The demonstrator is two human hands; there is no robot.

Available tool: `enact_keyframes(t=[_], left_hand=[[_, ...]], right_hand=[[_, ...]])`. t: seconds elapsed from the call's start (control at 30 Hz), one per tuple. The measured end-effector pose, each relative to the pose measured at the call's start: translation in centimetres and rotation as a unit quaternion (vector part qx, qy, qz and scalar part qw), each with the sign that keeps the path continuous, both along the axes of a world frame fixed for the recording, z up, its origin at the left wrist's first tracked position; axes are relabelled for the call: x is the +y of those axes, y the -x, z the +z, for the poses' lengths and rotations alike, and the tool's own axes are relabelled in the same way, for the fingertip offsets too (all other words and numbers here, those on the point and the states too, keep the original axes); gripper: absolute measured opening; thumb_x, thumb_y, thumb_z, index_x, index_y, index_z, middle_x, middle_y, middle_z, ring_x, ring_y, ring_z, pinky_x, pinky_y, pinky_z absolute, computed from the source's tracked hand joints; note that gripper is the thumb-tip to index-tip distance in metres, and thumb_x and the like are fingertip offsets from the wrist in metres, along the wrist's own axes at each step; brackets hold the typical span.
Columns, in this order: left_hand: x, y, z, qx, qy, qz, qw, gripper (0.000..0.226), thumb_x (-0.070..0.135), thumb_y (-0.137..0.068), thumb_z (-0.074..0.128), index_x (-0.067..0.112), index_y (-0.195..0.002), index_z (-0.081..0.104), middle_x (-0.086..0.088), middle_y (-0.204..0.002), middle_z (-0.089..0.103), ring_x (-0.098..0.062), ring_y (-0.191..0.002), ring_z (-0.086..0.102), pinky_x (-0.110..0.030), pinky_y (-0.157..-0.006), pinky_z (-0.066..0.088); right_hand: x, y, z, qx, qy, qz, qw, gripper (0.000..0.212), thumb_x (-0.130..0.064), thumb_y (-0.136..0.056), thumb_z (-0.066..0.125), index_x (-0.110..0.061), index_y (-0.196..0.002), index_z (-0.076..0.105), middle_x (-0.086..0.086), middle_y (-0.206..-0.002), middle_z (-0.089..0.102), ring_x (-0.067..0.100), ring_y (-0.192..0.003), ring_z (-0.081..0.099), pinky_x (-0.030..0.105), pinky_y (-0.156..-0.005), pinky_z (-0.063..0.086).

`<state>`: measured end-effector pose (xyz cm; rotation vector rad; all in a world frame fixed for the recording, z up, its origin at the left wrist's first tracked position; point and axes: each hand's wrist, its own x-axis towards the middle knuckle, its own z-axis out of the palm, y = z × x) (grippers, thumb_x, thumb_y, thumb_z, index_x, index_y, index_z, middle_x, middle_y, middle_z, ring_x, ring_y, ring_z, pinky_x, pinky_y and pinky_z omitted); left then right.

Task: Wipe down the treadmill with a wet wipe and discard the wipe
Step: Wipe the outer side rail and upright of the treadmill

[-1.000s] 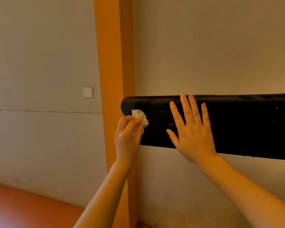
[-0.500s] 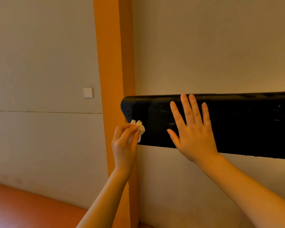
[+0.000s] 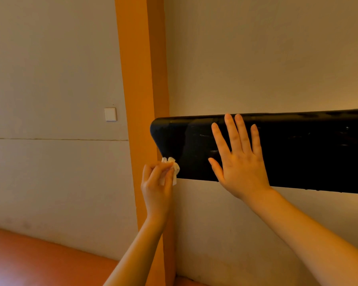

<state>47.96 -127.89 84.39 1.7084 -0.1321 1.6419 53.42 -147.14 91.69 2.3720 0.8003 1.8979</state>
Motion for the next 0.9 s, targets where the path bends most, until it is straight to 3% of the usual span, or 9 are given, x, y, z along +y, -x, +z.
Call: enact_keyframes(t=[0.13,0.27,0.4,0.6,0.8,0.9], left_hand=[[0.0,0.0,2.1,-0.015,0.011,0.002,1.0,0.016,0.023,-0.087,0.066,0.019,-0.103,0.065,0.007,-0.1,0.056,0.0,-0.096,0.056,-0.008,-0.077,0.045],[-0.2,0.0,3.8,-0.008,0.073,-0.007,0.997,0.037,0.014,-0.09,0.069,0.025,-0.122,0.052,0.004,-0.112,0.058,-0.006,-0.1,0.059,-0.01,-0.082,0.05],[-1.0,0.0,0.3,-0.008,0.003,0.009,1.0,0.017,0.02,-0.089,0.067,0.021,-0.106,0.062,0.015,-0.102,0.054,0.002,-0.098,0.055,-0.009,-0.078,0.045],[-1.7,0.1,-1.5,0.003,0.015,0.012,1.0,0.024,0.033,-0.088,0.063,0.025,-0.11,0.062,0.022,-0.107,0.053,0.003,-0.101,0.054,-0.011,-0.08,0.048],[-0.9,-0.1,3.8,-0.019,0.044,0.044,0.998,0.025,0.015,-0.092,0.065,0.01,-0.116,0.064,-0.009,-0.108,0.059,-0.003,-0.098,0.054,-0.006,-0.08,0.044],[-0.9,0.2,7.7,-0.048,0.052,0.057,0.996,0.024,0.016,-0.093,0.064,0.01,-0.117,0.065,-0.005,-0.111,0.056,-0.004,-0.098,0.054,-0.005,-0.081,0.044]], right_hand=[[-0.1,0.1,0.1,0.002,0.002,-0.003,1.0,0.074,-0.048,-0.096,0.038,-0.013,-0.157,0.013,0.021,-0.162,0.011,0.037,-0.151,0.004,0.051,-0.12,-0.001],[-0.2,0.3,0.1,0.007,0.007,-0.009,1.0,0.072,-0.047,-0.099,0.035,-0.014,-0.157,0.01,0.021,-0.163,0.01,0.037,-0.151,0.004,0.051,-0.12,-0.001],[-0.1,0.4,0.1,0.016,0.005,-0.001,1.0,0.072,-0.048,-0.096,0.033,-0.014,-0.157,0.013,0.02,-0.163,0.01,0.037,-0.151,0.004,0.051,-0.121,0.0],[-0.3,0.5,0.1,0.015,0.001,0.016,1.0,0.07,-0.046,-0.096,0.032,-0.015,-0.156,0.018,0.019,-0.162,0.015,0.037,-0.151,0.009,0.052,-0.12,0.005],[-0.6,0.4,0.2,0.011,0.011,0.003,1.0,0.071,-0.047,-0.095,0.032,-0.015,-0.156,0.017,0.02,-0.162,0.015,0.037,-0.151,0.007,0.051,-0.12,0.004],[-0.7,0.4,0.1,0.011,0.014,0.005,1.0,0.071,-0.047,-0.096,0.033,-0.015,-0.157,0.019,0.019,-0.162,0.015,0.037,-0.151,0.008,0.052,-0.121,0.006]])
